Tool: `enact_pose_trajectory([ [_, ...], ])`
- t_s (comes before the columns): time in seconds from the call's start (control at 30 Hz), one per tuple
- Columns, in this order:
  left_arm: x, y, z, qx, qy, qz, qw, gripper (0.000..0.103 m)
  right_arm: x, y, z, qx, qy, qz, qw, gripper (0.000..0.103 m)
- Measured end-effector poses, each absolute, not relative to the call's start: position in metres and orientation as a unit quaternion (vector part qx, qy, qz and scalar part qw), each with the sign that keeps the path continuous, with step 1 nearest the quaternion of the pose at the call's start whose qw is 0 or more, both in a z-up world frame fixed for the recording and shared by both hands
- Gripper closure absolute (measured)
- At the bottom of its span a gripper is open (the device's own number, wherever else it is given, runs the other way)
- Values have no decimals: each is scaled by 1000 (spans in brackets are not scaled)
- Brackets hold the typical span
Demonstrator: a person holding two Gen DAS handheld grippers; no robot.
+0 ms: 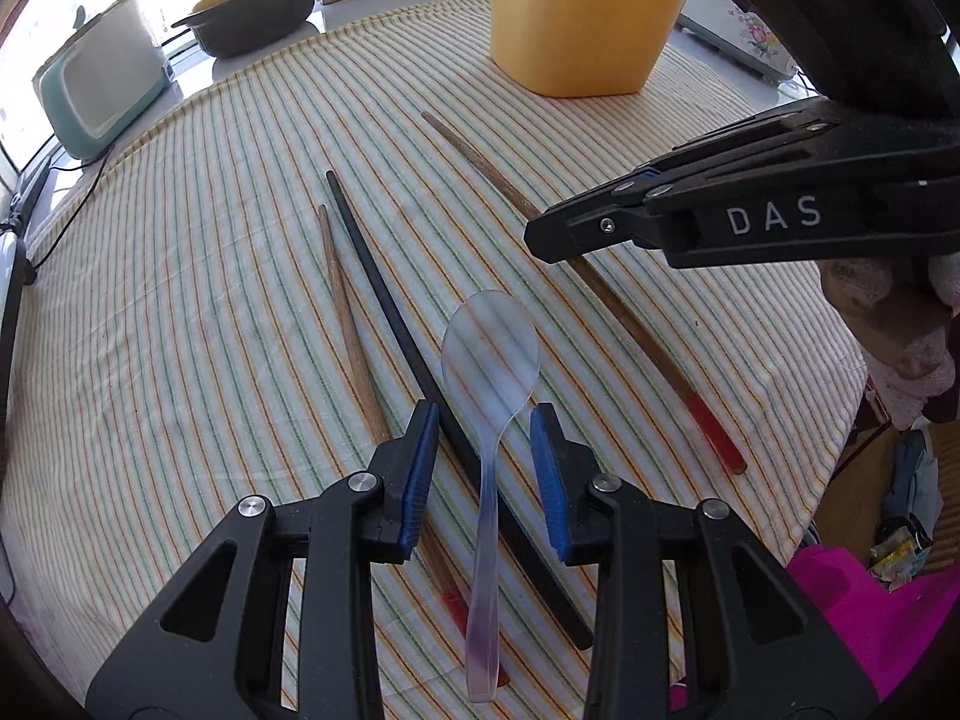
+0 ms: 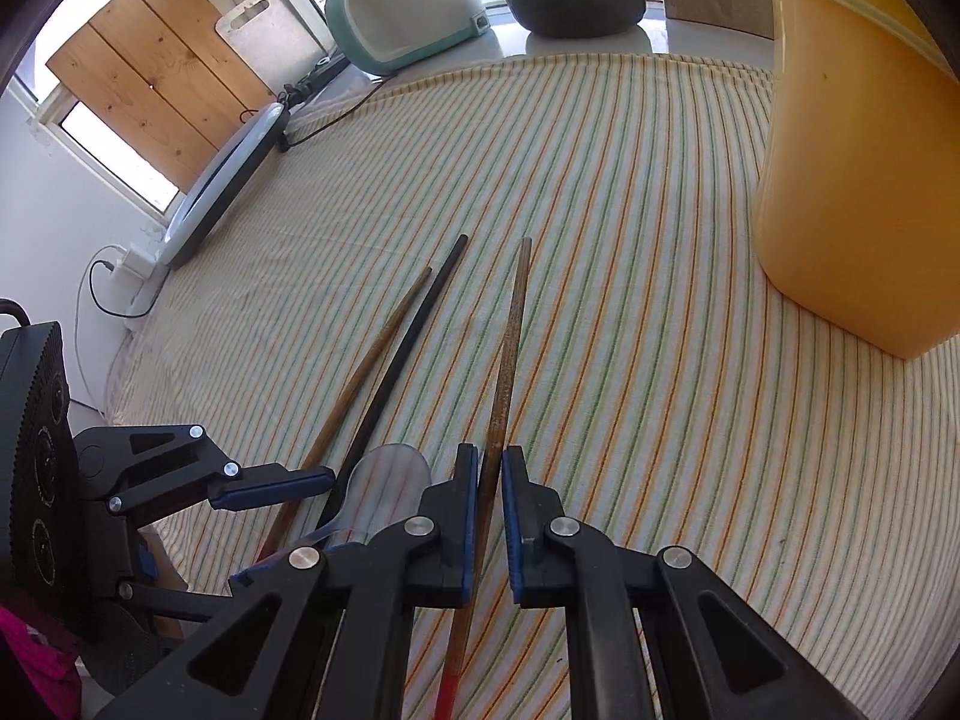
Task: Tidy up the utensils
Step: 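Grasp the clear plastic spoon with the left tool while the right tool grasps a red-tipped chopstick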
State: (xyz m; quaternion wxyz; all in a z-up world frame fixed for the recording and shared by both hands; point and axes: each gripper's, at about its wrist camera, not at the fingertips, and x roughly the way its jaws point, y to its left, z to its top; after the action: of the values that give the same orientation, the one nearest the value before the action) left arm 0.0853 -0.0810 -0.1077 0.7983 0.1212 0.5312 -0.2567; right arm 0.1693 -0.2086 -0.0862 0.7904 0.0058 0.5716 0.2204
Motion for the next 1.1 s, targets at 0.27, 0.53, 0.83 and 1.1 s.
enact_pose_trajectory([
  [0.27, 96, -98, -104, 150, 523, -265, 796, 71, 167, -215, -84, 11, 568, 218, 793, 97],
  [0.53, 106, -108, -116, 170, 536, -266, 783, 71, 165, -221, -81, 12, 566, 214, 796, 97],
  [0.83, 112, -94, -113, 144, 534, -264, 790, 90, 164, -222, -81, 12, 566, 215, 796, 97],
  [1.1, 119, -72, -99, 120, 524, -252, 805, 100, 165, -223, -80, 10, 566, 213, 796, 97],
])
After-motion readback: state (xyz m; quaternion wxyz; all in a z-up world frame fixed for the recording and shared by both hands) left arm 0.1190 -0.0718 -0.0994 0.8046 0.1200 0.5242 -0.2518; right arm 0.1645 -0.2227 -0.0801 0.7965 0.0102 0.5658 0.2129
